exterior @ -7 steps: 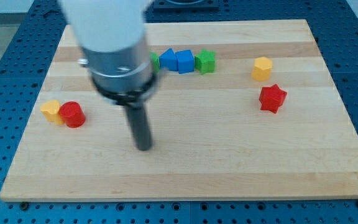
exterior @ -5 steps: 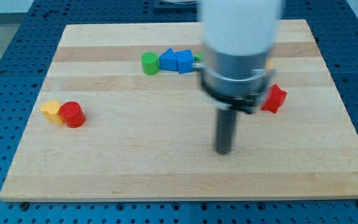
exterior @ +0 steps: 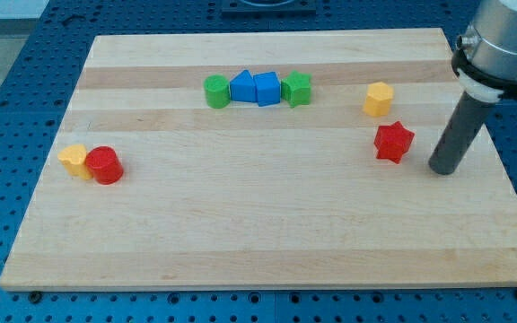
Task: Move the red star slightly left
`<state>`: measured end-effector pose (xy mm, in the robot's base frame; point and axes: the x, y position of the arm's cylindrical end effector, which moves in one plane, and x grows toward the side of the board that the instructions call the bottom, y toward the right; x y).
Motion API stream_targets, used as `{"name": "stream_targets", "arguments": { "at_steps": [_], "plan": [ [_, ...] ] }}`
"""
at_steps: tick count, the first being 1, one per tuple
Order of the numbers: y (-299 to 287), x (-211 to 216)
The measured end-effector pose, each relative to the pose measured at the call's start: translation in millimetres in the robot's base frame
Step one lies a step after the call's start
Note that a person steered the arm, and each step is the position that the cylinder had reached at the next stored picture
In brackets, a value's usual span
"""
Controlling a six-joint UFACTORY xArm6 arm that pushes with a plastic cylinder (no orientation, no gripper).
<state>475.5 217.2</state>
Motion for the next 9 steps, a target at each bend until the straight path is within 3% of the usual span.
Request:
{"name": "stream_targets", "arguments": {
  "at_steps": [2,4,8,9],
  "plan": [
    [4.8,-27.2],
    [-7.5,-27.2],
    [-126.6,-27.3],
    [-131.5,-24.7]
  ]
}}
